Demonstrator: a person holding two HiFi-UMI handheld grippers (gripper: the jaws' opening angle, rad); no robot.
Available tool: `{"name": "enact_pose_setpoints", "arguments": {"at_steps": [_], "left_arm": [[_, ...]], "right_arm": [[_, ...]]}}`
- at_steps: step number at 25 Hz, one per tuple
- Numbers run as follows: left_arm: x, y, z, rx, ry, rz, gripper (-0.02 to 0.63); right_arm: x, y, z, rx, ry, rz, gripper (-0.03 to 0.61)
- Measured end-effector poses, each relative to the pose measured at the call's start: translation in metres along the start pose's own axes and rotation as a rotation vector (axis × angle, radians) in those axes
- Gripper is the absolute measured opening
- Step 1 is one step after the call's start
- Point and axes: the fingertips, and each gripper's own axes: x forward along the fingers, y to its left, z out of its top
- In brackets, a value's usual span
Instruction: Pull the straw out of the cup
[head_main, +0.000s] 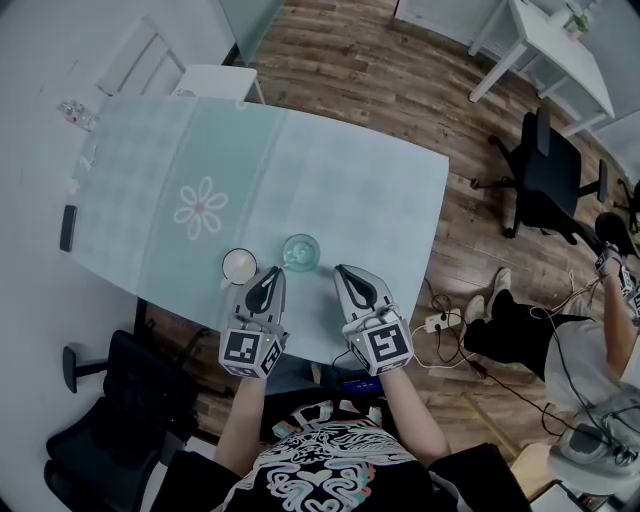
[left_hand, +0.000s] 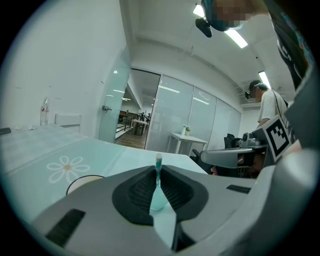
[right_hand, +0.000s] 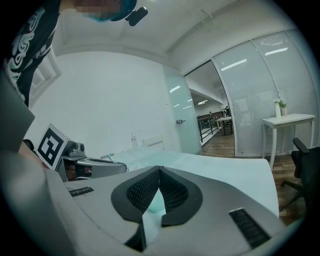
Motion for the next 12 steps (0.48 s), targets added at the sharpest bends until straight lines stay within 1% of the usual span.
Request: {"name": "enact_pose_setpoints", "arguments": {"at_steps": [4,9,12], "left_arm": [[-0.002,0.000,0.000,0.003,-0.001,0.000,0.009],[-0.008,0.006,0.009,-0.009,-0.021,-0.002,0.011],[-0.008,0.006,0.012,-0.003,-0.026,-0.010,0.010]], "right_arm": [[-0.006,-0.001,0.002,0.002,-0.007,-0.009,0.025],[-0.009,0.001,0.003,0.010,-0.006,-0.012,0.025],[-0.009,0.001,0.005,0.012,-0.015,-0.010,0.025]]}}
